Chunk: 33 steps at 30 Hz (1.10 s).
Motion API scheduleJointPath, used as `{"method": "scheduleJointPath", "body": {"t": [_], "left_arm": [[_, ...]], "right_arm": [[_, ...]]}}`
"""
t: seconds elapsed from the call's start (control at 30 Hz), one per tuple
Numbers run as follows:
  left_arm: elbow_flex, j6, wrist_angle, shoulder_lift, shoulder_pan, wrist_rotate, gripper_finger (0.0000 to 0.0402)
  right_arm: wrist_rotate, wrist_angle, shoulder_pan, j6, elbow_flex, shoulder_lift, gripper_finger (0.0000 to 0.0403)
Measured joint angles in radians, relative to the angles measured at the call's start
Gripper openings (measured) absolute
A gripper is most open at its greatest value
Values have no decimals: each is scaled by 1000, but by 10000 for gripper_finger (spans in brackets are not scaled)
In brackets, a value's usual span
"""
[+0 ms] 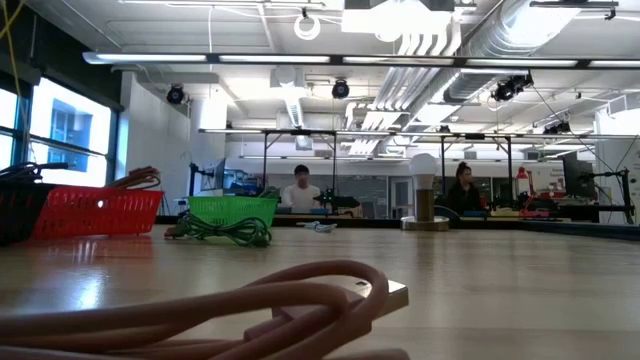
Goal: Pick & Place USB Port
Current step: Put the purple charger cable into the black bin
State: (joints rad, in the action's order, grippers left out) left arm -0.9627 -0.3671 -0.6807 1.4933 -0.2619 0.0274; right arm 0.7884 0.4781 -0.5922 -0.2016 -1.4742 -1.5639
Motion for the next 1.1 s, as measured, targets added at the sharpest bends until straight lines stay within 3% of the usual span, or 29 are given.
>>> {"method": "scheduleJointPath", "body": {"t": [0.13, 0.2, 0.37, 0.63, 0.77, 0.9, 1.1], "left_arm": [[0, -21, 3, 0, 0, 15, 47], [0, -43, 8, 0, 0, 11, 18], [0, -48, 21, 0, 0, 2, 10], [0, -47, 43, -8, 0, -69, 7], [0, -48, 144, -38, -22, -226, 7], [0, -37, 302, -112, -62, -476, 7], [-1, 197, 680, -286, -151, -768, 7]], "right_arm": [[-14, 11, -1, 17, 0, 0, 0], [-14, 21, -1, 24, 0, 0, 0], [-20, 54, 4, 55, 0, 0, 23], [25, 78, -8, 91, 0, 0, 110], [156, 104, -31, 84, 0, 1, 149], [292, 190, -57, 116, 0, 13, 174], [291, 362, -70, 284, 0, 50, 177]]}}
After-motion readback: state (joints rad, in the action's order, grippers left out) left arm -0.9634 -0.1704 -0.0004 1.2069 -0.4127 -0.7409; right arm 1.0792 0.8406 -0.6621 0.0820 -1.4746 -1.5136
